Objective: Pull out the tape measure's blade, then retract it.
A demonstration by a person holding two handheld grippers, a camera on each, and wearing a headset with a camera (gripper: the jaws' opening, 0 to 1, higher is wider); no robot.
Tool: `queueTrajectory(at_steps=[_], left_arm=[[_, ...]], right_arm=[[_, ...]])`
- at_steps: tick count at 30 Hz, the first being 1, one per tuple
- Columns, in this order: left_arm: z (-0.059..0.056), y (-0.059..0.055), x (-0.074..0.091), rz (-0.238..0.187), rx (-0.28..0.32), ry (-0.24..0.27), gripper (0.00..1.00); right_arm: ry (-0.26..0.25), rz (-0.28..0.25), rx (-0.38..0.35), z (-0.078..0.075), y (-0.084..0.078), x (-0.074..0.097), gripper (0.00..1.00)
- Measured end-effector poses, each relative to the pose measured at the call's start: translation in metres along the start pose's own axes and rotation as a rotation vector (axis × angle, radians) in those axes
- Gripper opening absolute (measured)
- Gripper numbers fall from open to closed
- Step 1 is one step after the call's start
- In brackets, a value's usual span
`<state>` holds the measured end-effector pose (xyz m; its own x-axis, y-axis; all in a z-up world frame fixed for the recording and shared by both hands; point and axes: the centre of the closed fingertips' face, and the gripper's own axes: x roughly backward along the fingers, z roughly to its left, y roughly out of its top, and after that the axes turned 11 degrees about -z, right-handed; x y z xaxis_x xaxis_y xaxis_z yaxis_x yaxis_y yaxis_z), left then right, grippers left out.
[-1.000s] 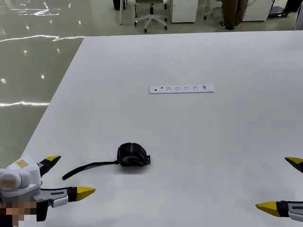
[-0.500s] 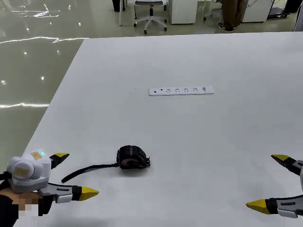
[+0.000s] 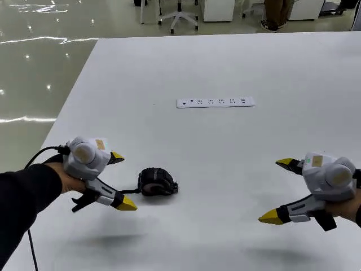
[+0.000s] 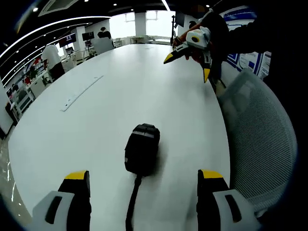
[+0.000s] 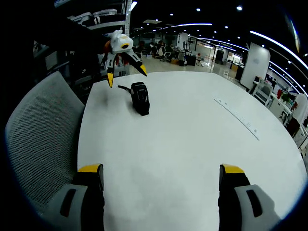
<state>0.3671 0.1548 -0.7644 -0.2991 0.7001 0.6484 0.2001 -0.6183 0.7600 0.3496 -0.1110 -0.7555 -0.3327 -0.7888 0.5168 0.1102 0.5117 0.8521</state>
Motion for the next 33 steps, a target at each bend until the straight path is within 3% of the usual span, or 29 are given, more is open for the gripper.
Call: queueTrajectory(at_steps=[6, 8, 9, 11, 15, 18, 21, 23, 24, 25, 27, 33], left_arm=[[0.006, 0.012, -0.023, 0.048, -0.057, -0.038, 0.89], [0.004, 0.014, -0.034, 0.063, -0.058, -0.064, 0.84], [0.004, 0.010, -0.036, 0.101, -0.067, -0.069, 0.80], [0.006, 0.005, -0.046, 0.132, -0.067, -0.071, 0.72], [0.008, -0.003, -0.058, 0.178, -0.123, -0.101, 0.65], [0.000, 0.001, -0.063, 0.156, -0.116, -0.137, 0.57], [0.003, -0.003, -0.069, 0.179, -0.149, -0.142, 0.50], [-0.005, -0.006, -0.067, 0.205, -0.164, -0.180, 0.35], [-0.002, -0.004, -0.070, 0.188, -0.231, -0.186, 0.35], [-0.002, -0.007, -0.066, 0.210, -0.269, -0.188, 0.35], [-0.002, -0.006, -0.065, 0.209, -0.234, -0.186, 0.34], [-0.002, -0.007, -0.064, 0.198, -0.229, -0.195, 0.34]], right_arm=[[0.062, 0.022, 0.037, -0.009, 0.010, -0.025, 0.94], [0.082, 0.039, 0.050, -0.010, 0.013, -0.036, 0.92], [0.097, 0.050, 0.048, -0.012, 0.013, -0.040, 0.90], [0.118, 0.062, 0.050, -0.012, 0.016, -0.054, 0.88], [0.179, 0.054, 0.084, -0.003, 0.030, -0.082, 0.83], [0.229, 0.064, 0.118, 0.007, 0.037, -0.099, 0.82], [0.257, 0.062, 0.133, 0.016, 0.045, -0.116, 0.79], [0.277, 0.069, 0.132, 0.023, 0.047, -0.126, 0.79], [0.284, 0.070, 0.134, 0.024, 0.048, -0.130, 0.78], [0.289, 0.072, 0.135, 0.026, 0.047, -0.136, 0.76], [0.289, 0.089, 0.121, 0.027, 0.044, -0.143, 0.71], [0.287, 0.083, 0.091, 0.034, 0.045, -0.163, 0.58]])
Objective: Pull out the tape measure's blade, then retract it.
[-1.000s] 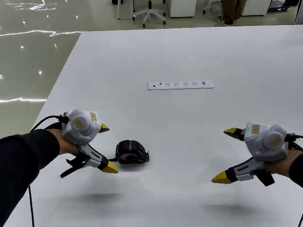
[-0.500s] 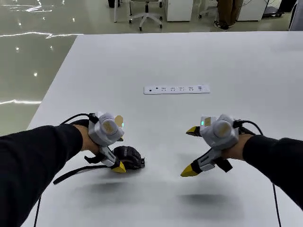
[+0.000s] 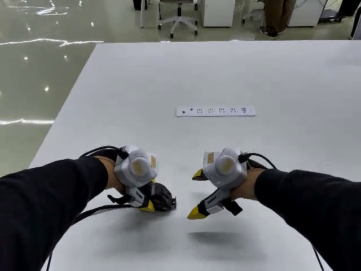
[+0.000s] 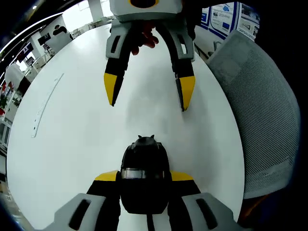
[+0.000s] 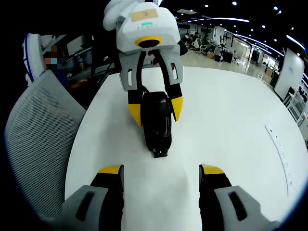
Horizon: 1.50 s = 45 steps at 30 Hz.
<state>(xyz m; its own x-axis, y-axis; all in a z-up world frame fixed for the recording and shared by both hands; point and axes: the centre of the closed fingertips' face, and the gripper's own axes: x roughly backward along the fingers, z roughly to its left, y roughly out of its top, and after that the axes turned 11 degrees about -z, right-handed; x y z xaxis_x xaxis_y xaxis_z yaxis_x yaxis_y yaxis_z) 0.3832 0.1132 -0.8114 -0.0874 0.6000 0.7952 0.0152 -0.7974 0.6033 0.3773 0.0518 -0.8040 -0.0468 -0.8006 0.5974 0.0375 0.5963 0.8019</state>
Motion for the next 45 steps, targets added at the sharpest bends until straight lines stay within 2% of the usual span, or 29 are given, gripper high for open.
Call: queueTrajectory(at_steps=[4, 9, 12, 16, 18, 19, 21, 29, 39, 45], left_arm=[[0.002, 0.001, -0.003, -0.012, 0.032, 0.019, 0.34], [0.003, 0.001, -0.004, -0.004, 0.034, 0.025, 0.34], [0.004, 0.000, -0.004, -0.013, 0.046, 0.024, 0.34], [0.005, -0.001, -0.005, -0.016, 0.060, 0.020, 0.34], [0.003, 0.000, -0.005, -0.020, 0.064, 0.020, 0.34], [0.003, 0.000, -0.005, -0.023, 0.070, 0.022, 0.34], [0.003, -0.001, -0.005, -0.026, 0.074, 0.023, 0.34], [0.003, -0.001, -0.004, -0.023, 0.078, 0.033, 0.34], [0.003, -0.002, -0.005, -0.021, 0.078, 0.039, 0.34], [0.003, -0.001, -0.005, -0.024, 0.079, 0.040, 0.34]], right_arm=[[0.023, 0.010, 0.024, 0.002, 0.000, -0.015, 0.48], [0.039, 0.021, 0.061, 0.002, 0.002, -0.031, 0.36], [0.058, 0.054, 0.092, 0.003, 0.000, -0.037, 0.24], [0.064, 0.067, 0.082, 0.002, -0.001, -0.045, 0.22], [0.059, 0.067, 0.099, 0.002, -0.001, -0.046, 0.13], [0.064, 0.069, 0.095, 0.002, -0.001, -0.046, 0.11], [0.074, 0.065, 0.071, 0.001, -0.001, -0.045, 0.11], [0.071, 0.101, 0.147, 0.003, -0.003, -0.042, 0.08], [0.062, 0.104, 0.075, -0.001, -0.014, -0.029, 0.10], [0.058, 0.101, 0.101, 0.001, -0.014, -0.034, 0.12]])
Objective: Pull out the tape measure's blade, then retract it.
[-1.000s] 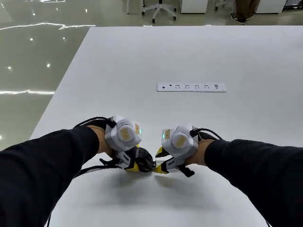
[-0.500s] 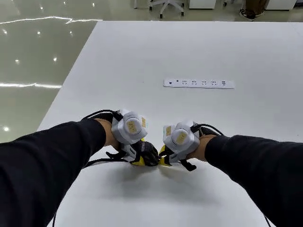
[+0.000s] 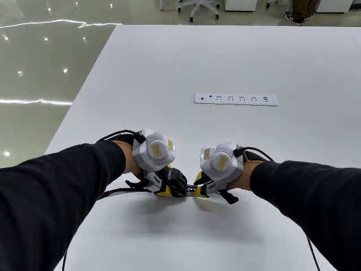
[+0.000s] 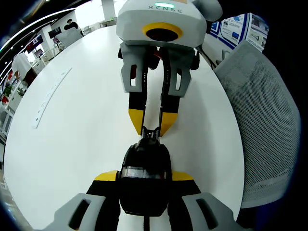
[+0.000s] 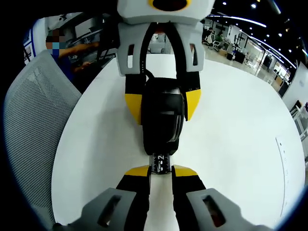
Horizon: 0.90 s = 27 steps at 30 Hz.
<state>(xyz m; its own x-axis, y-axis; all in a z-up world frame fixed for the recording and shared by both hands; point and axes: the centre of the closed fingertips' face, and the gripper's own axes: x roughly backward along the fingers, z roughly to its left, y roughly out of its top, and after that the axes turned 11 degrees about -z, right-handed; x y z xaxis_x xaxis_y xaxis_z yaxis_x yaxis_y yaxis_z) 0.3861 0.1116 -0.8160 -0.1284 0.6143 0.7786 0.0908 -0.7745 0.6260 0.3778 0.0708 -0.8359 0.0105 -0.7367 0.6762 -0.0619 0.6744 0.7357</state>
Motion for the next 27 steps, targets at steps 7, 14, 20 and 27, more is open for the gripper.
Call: queueTrajectory(at_steps=[7, 14, 20, 27], left_arm=[[0.000, -0.001, 0.000, 0.005, 0.000, 0.002, 0.34], [0.001, -0.001, 0.000, 0.002, 0.006, 0.009, 0.34], [0.000, -0.001, 0.000, 0.001, 0.002, 0.010, 0.34], [0.000, 0.000, 0.000, -0.002, 0.007, 0.014, 0.34]], right_arm=[[-0.019, -0.013, -0.038, -0.002, 0.001, -0.008, 0.11], [-0.024, -0.007, -0.048, -0.002, -0.001, -0.004, 0.10], [-0.024, -0.010, -0.066, -0.002, -0.003, 0.000, 0.10], [-0.029, 0.000, -0.060, -0.003, -0.010, 0.007, 0.10]])
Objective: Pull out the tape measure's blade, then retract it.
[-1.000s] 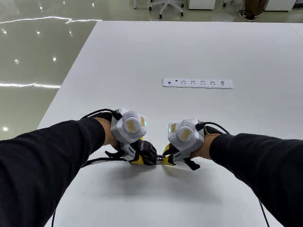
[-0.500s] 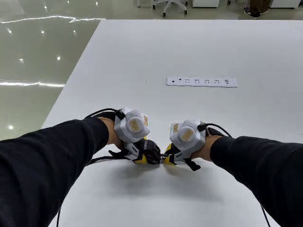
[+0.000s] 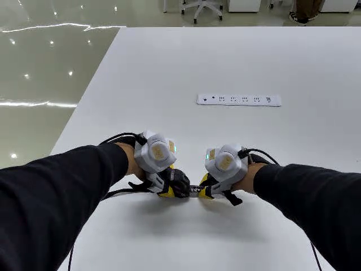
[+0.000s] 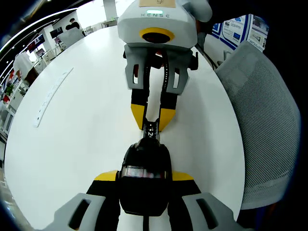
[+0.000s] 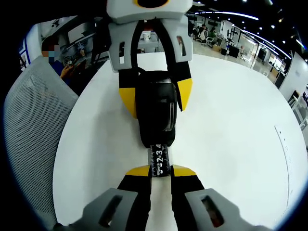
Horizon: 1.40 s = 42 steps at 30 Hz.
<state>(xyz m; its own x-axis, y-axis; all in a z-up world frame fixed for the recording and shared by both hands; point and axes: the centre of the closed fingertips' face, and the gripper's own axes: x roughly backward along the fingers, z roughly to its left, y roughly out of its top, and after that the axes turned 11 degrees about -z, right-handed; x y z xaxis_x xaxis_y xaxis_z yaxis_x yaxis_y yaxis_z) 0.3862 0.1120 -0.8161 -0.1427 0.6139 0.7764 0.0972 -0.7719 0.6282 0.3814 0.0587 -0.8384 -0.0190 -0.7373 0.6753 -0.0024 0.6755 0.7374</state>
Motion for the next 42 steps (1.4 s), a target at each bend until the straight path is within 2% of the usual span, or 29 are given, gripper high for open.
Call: queueTrajectory(at_steps=[10, 14, 26, 30, 42], left_arm=[[0.001, 0.000, -0.001, -0.021, 0.004, 0.016, 0.35], [0.001, 0.002, -0.002, -0.017, 0.004, 0.010, 0.35], [-0.001, 0.001, -0.002, 0.002, -0.022, 0.007, 0.35], [0.000, 0.001, -0.002, -0.010, -0.012, 0.012, 0.35], [0.000, 0.001, -0.003, -0.006, 0.001, 0.006, 0.35]], right_arm=[[-0.005, 0.004, -0.016, 0.001, -0.007, 0.008, 0.10], [-0.006, 0.019, -0.019, 0.000, -0.013, 0.012, 0.10], [0.000, 0.010, -0.044, 0.000, -0.023, 0.022, 0.10], [0.003, 0.008, -0.049, 0.000, -0.025, 0.025, 0.10], [0.001, 0.016, -0.061, -0.002, -0.040, 0.042, 0.10]])
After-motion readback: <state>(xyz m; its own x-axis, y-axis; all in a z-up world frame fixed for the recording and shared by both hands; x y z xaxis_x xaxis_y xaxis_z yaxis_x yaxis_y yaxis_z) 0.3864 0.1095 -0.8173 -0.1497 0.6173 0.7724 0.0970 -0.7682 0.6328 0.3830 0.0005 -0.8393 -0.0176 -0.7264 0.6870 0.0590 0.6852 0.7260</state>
